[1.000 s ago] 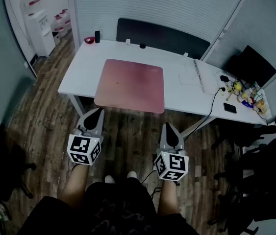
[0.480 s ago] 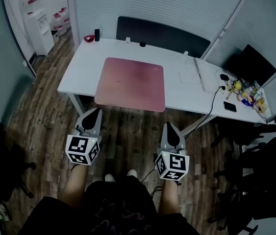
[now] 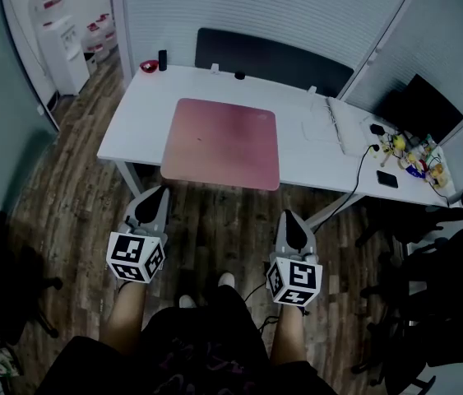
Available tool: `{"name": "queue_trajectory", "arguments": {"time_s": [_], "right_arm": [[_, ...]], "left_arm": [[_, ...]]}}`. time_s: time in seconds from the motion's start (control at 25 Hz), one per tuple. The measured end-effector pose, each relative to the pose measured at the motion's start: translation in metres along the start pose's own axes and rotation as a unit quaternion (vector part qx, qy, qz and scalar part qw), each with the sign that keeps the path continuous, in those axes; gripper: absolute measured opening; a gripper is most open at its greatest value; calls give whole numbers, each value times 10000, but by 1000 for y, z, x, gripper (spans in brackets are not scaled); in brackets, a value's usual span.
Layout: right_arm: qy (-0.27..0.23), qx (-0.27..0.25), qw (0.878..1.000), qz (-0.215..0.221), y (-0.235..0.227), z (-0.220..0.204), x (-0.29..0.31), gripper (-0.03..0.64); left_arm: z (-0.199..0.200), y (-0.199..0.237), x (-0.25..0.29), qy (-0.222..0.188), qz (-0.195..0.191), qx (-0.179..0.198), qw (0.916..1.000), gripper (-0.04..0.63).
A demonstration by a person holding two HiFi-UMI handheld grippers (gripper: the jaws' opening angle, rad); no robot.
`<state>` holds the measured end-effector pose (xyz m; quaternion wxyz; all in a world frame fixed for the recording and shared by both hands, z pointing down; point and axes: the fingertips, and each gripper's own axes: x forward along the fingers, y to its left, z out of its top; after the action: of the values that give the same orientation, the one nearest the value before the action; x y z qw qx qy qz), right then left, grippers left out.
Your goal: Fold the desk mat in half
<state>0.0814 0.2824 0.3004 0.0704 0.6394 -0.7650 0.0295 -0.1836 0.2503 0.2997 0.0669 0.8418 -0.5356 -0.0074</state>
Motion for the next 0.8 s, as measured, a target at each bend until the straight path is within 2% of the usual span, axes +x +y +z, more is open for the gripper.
{"name": "queue_trajectory", "arguments": {"time_s": [0.08, 0.4, 0.6, 0.68, 0.8], "right_arm": [[0, -7, 10000, -61, -1, -2, 3, 8], [-31, 186, 9997, -134, -18, -5, 17, 8], [-23, 196, 9997, -163, -31, -6, 40, 8], [-7, 158, 9997, -161, -35, -6, 49, 8], [-7, 332, 9994, -36, -35, -9, 63, 8]], "left_arm": [[-1, 3, 4, -5, -30, -35, 10000, -2], [-3, 0, 31, 94, -183, 231, 9995, -2], [-3, -2, 54, 149, -321, 523, 9980, -2], [-3, 2, 65, 134, -297, 496, 9982, -1], [-5, 11, 78, 118, -197, 262, 9994, -2]]}}
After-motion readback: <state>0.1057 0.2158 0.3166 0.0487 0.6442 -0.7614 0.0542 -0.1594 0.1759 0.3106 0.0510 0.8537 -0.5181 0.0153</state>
